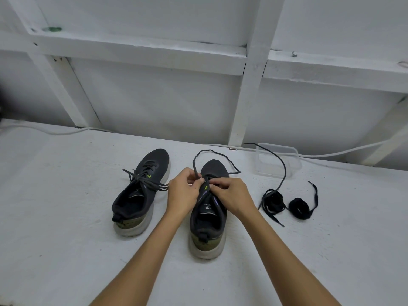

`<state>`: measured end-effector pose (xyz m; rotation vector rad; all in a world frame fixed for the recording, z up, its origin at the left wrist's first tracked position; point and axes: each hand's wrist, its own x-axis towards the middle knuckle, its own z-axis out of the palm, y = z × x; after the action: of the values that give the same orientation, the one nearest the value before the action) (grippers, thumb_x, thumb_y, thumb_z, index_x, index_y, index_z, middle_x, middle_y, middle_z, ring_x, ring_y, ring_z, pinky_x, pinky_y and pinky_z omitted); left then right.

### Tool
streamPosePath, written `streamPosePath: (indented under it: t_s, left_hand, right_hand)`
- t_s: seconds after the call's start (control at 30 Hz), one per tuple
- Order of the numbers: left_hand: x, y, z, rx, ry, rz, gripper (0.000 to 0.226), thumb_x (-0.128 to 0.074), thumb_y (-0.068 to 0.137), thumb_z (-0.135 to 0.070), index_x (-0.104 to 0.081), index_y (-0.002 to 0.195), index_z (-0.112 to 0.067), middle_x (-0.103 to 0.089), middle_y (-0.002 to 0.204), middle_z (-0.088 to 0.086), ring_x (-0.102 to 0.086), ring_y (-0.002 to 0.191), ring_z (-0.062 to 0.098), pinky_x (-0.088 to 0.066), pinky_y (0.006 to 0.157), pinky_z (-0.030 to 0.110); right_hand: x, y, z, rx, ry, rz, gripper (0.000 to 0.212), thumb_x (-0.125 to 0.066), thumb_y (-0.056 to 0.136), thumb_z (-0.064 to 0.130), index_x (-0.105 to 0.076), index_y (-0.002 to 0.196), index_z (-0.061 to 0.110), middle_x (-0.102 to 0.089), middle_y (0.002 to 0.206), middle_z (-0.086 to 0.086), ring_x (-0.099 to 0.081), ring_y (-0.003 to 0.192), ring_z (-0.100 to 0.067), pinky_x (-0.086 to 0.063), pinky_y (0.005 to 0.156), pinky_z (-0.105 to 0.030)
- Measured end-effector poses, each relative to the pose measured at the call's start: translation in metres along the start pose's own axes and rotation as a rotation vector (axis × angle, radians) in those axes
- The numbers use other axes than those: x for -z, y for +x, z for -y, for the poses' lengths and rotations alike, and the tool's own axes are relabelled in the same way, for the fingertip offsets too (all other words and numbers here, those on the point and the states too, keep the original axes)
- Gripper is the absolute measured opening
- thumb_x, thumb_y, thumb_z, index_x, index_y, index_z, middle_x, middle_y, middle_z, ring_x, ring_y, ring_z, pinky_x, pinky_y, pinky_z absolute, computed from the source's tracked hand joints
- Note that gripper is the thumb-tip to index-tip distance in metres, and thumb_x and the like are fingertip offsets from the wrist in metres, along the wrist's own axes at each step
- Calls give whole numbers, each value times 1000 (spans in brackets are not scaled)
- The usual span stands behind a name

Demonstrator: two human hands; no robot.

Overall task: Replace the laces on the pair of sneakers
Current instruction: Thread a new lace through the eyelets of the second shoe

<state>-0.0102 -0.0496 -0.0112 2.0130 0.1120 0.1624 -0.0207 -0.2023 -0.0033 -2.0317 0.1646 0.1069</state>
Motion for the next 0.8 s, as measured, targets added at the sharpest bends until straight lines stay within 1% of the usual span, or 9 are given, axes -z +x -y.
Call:
streamPosePath:
  t_s: [0.13, 0.27, 0.33, 0.4, 0.5, 0.57, 0.7, 0.77, 0.8]
  left_hand:
    - [0, 1, -1, -15, 49, 57, 9, -74, 88, -15, -67, 85, -19, -71, 80, -9, -65, 76, -3, -47, 70, 7]
    - [2, 4, -4, 15, 45, 98, 6, -76, 86, -17, -72, 85, -21, -73, 78, -11, -66, 75, -6, -48, 72, 9]
    - [3, 5, -5, 49, 47, 100, 5, -76, 86, -21, -76, 89, -25, -74, 79, -11, -67, 76, -4, -50, 77, 16]
    - [4, 3, -6, 64, 55, 99, 9, -73, 88, -23, -77, 95, -27, -76, 82, -11, -69, 82, 1, -52, 83, 23]
    - [2, -2, -7, 98, 35, 114, 10, -70, 90, -21, -75, 96, -27, -75, 86, -11, -68, 83, 0, -55, 85, 27]
    - [1, -4, -7, 144, -1, 108, 4, -70, 89, -22, -72, 92, -24, -73, 86, -11, -68, 84, 2, -56, 87, 30]
    - [2, -6, -12, 197, -32, 161, 13, -74, 87, -34, -69, 96, -27, -72, 88, -13, -67, 85, 0, -55, 88, 29]
    - [3, -7, -15, 201, -45, 185, 18, -74, 86, -35, -67, 103, -33, -71, 88, -14, -67, 86, 1, -55, 88, 30]
    - [2, -7, -17, 208, -36, 194, 20, -73, 86, -35, -66, 104, -36, -71, 89, -14, -67, 87, 3, -55, 89, 33]
  right_hand:
    - [-1, 0, -1, 1, 18, 2, 13, -75, 89, 28, -81, 100, 32, -75, 78, 7, -68, 78, -5, -53, 75, -19]
    - [0, 0, -2, 18, -15, 8, 14, -74, 90, 30, -80, 101, 35, -73, 74, 8, -64, 71, -2, -49, 70, -15]
    - [1, 1, 0, 16, -49, 27, 15, -73, 91, 31, -79, 104, 36, -72, 75, 10, -64, 71, 0, -48, 69, -15]
    - [0, 3, 1, 7, -93, 30, 16, -72, 91, 32, -79, 104, 36, -74, 82, 11, -67, 80, -2, -51, 73, -19]
    - [-5, 6, 1, 2, -191, -11, 11, -68, 91, 31, -77, 96, 35, -72, 81, 11, -66, 80, -8, -54, 74, -27]
    - [-8, 5, 1, 41, -252, -5, 8, -62, 94, 26, -69, 92, 30, -67, 77, 11, -62, 76, -11, -49, 69, -30]
    - [-6, -1, -2, 110, -177, -19, 10, -53, 100, 16, -58, 93, 20, -61, 79, 9, -54, 72, -8, -39, 63, -22]
    - [-1, -3, -1, 110, -114, -16, 13, -50, 102, 13, -58, 93, 17, -63, 79, 3, -55, 70, -10, -46, 65, -25]
    - [2, -4, 0, 85, -52, 3, 14, -48, 103, 13, -57, 93, 16, -62, 79, 1, -55, 68, -13, -51, 66, -31]
